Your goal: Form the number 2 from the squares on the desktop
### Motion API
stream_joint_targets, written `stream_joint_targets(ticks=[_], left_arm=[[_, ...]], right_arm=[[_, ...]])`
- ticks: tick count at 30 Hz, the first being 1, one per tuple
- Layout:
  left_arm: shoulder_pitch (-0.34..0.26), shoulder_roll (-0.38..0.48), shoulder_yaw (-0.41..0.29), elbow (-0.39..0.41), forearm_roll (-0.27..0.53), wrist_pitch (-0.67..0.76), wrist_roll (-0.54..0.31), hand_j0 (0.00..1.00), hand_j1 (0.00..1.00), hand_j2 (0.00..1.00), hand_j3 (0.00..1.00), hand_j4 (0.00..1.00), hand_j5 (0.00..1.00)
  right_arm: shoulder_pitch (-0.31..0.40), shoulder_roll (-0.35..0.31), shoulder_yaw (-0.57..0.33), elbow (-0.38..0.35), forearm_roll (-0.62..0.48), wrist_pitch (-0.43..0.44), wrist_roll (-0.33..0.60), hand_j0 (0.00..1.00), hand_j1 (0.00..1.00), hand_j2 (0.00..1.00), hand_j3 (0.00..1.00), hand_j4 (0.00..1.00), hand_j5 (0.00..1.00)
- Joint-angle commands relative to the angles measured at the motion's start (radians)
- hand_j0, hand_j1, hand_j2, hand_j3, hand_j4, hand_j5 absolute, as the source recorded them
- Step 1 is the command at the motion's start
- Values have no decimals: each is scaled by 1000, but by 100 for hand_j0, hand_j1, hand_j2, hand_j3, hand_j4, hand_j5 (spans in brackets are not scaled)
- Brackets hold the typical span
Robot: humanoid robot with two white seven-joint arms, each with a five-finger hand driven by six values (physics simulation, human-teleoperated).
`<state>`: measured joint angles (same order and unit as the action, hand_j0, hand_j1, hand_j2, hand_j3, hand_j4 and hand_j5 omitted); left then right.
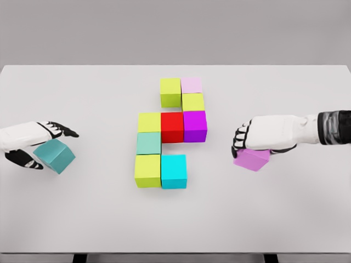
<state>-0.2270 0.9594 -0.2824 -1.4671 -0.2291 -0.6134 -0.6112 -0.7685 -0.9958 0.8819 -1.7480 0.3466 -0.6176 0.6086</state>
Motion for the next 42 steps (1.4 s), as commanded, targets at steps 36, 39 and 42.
stream_joint_targets(ticks=[36, 39, 42], left_arm=[[-18, -2, -21, -2, -38, 3, 0, 50, 50, 50, 50, 50, 50], [-28, -2, -18, -2, -35, 3, 0, 44, 44, 44, 44, 44, 44], [-40, -4, -14, -1, -35, 3, 0, 44, 44, 44, 44, 44, 44]], right_arm=[[-18, 163, 71, -7, -6, 7, 2, 100, 100, 100, 100, 100, 100], [-20, 129, 60, -7, -17, 7, 2, 100, 100, 100, 100, 100, 100], [-17, 59, -33, -7, -40, 7, 2, 100, 100, 100, 100, 100, 100]])
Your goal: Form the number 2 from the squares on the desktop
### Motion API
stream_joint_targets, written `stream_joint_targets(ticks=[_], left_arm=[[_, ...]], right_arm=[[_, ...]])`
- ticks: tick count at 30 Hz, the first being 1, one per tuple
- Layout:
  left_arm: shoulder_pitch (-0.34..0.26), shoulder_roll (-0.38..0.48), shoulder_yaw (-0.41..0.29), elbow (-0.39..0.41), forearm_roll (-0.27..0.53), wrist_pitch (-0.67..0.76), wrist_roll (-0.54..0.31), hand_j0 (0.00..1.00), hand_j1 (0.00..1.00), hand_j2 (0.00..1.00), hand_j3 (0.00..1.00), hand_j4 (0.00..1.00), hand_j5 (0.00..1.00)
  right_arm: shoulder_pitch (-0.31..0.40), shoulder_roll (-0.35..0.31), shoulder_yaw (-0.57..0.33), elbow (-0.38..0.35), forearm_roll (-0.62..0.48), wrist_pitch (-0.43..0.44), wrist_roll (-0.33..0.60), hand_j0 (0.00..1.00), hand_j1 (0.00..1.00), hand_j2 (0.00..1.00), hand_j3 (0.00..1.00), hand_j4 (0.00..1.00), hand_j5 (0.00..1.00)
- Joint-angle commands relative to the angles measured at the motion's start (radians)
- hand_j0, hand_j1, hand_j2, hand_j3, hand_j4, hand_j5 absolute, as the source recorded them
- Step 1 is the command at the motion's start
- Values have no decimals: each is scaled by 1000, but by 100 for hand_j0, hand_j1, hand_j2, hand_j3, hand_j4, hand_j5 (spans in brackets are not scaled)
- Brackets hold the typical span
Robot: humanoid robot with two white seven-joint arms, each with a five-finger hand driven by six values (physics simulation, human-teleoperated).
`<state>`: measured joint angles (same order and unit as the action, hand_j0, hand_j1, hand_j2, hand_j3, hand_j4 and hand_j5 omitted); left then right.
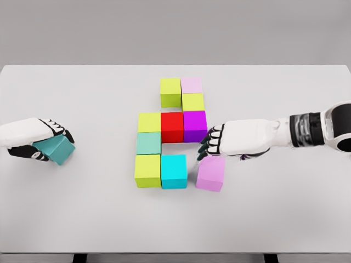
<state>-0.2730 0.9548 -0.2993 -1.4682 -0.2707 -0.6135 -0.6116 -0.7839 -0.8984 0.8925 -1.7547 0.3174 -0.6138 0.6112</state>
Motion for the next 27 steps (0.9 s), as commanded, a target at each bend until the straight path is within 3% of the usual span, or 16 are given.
stream_joint_targets(ticks=[1, 5, 8, 10, 18, 27], left_arm=[[-2, -1, 3, 2, 7, 3, 1, 44, 44, 44, 44, 44, 44], [-20, -27, 3, 2, 5, 3, 1, 44, 44, 44, 44, 44, 44], [-40, -33, 2, 2, 4, 3, 1, 43, 43, 43, 43, 43, 43], [-51, -45, 0, 2, 2, 3, 1, 43, 43, 43, 43, 43, 43], [-92, -102, -4, 14, 2, 3, 1, 43, 43, 43, 43, 43, 43], [-141, -182, -7, 51, -22, 3, 1, 43, 43, 43, 43, 43, 43]], right_arm=[[0, -60, -76, 0, -61, 3, 0, 100, 100, 100, 100, 100, 100], [0, -197, -70, 0, -120, 3, 0, 100, 100, 100, 100, 100, 100], [-2, -306, 16, 0, -113, 3, 0, 100, 100, 100, 100, 100, 100], [-2, -301, 85, 0, -110, 3, 0, 100, 100, 100, 100, 100, 100], [-2, -274, 144, -2, -107, 3, 0, 100, 100, 100, 100, 100, 100], [-28, -194, 148, 0, -106, 3, 0, 100, 100, 100, 100, 100, 100]])
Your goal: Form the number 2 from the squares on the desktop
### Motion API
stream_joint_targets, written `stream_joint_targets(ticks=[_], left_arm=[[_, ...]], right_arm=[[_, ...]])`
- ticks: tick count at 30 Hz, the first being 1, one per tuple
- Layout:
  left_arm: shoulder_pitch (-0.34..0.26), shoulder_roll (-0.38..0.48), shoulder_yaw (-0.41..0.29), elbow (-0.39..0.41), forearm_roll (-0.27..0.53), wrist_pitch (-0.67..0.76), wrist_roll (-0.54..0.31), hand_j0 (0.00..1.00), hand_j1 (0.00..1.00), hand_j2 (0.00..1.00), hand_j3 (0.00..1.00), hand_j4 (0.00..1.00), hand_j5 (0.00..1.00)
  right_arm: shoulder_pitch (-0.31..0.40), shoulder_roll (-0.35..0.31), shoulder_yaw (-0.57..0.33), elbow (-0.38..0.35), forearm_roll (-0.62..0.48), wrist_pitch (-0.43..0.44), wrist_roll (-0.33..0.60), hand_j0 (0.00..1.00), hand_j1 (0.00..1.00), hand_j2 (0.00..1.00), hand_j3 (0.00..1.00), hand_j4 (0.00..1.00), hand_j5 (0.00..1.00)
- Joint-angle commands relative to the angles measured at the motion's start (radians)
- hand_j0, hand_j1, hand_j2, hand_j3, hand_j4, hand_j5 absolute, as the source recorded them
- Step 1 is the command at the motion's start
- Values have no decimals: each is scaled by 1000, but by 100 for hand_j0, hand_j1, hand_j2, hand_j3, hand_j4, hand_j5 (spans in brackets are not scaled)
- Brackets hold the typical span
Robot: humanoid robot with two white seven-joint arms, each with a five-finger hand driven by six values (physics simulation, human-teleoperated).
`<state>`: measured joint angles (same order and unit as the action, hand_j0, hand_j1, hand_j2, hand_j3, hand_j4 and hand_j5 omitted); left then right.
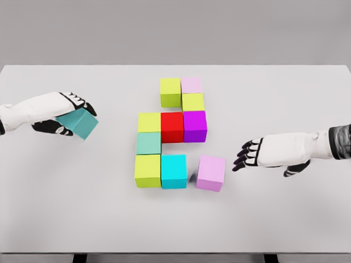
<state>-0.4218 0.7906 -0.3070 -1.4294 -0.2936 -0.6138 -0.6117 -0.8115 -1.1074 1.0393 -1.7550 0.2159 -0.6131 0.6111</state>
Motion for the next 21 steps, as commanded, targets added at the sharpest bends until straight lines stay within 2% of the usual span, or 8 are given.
stream_joint_targets(ticks=[1, 8, 13, 21], left_arm=[[-2, -30, -1, 24, -1, 3, 1, 43, 43, 43, 43, 43, 43], [-64, -106, -23, 107, -41, 17, 1, 43, 43, 43, 43, 43, 43], [-115, -140, -41, 182, -42, 17, 1, 43, 43, 43, 43, 43, 43], [-172, -188, -73, 251, -42, 55, 1, 43, 43, 43, 43, 43, 43]], right_arm=[[0, 15, 1, 0, -3, 2, 0, 100, 100, 100, 100, 100, 100], [0, 27, 1, 0, 0, 2, 0, 100, 100, 100, 100, 100, 100], [-3, 58, 1, 0, 11, 2, 0, 100, 100, 100, 100, 100, 100], [-20, 89, -2, 0, 13, 2, 0, 100, 100, 100, 100, 100, 100]])
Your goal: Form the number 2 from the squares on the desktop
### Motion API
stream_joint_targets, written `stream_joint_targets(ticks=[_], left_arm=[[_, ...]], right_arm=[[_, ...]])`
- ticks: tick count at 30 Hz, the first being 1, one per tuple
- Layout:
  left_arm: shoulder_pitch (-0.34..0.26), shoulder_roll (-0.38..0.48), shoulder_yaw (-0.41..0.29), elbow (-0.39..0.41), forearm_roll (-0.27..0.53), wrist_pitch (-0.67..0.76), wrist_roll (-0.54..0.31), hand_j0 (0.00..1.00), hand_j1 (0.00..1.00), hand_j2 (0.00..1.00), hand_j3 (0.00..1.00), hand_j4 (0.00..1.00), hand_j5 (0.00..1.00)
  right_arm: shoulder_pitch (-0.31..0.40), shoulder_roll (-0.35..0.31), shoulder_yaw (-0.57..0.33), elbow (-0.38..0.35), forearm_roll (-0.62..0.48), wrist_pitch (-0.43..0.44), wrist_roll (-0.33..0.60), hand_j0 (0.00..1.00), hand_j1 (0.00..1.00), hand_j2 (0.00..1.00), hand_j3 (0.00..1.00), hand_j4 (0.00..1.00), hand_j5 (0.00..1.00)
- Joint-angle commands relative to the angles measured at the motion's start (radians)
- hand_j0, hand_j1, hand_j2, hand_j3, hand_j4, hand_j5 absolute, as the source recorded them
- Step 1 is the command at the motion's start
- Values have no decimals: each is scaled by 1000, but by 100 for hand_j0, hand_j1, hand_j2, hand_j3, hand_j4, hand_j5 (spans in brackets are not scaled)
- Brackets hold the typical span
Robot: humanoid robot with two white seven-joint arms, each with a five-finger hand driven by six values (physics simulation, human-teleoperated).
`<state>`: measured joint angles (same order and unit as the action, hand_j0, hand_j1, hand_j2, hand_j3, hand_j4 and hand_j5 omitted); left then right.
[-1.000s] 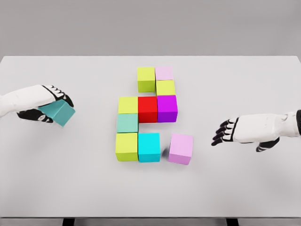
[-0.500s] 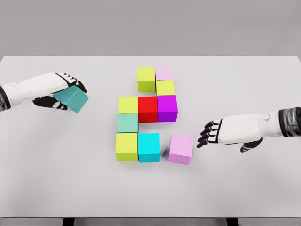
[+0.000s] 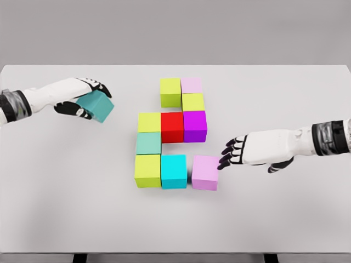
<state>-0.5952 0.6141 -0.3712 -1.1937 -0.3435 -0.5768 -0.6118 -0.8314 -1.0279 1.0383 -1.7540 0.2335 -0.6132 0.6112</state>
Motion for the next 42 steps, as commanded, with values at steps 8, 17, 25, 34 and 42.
stream_joint_targets(ticks=[8, 17, 25, 34, 42], left_arm=[[-32, -79, -11, 52, -3, 103, 1, 41, 41, 41, 41, 41, 41], [-118, -203, -9, 203, -81, 117, 1, 41, 41, 41, 41, 41, 41], [-195, -261, -9, 333, -111, 124, 1, 41, 41, 41, 41, 41, 41], [-273, -304, -8, 445, -112, 126, 1, 40, 40, 40, 40, 40, 40], [-287, -332, -5, 450, -112, 178, 1, 40, 40, 40, 40, 40, 40]], right_arm=[[0, 23, -7, 4, 6, 2, 0, 100, 100, 100, 100, 100, 100], [8, -66, -46, 7, 1, 2, 0, 100, 100, 100, 100, 100, 100], [12, -58, -1, 16, 35, 2, 0, 100, 100, 100, 100, 100, 100], [8, -20, 5, 41, 44, 2, 0, 100, 100, 100, 100, 100, 100], [5, 3, 5, 39, 47, 2, 0, 100, 100, 100, 100, 100, 100]])
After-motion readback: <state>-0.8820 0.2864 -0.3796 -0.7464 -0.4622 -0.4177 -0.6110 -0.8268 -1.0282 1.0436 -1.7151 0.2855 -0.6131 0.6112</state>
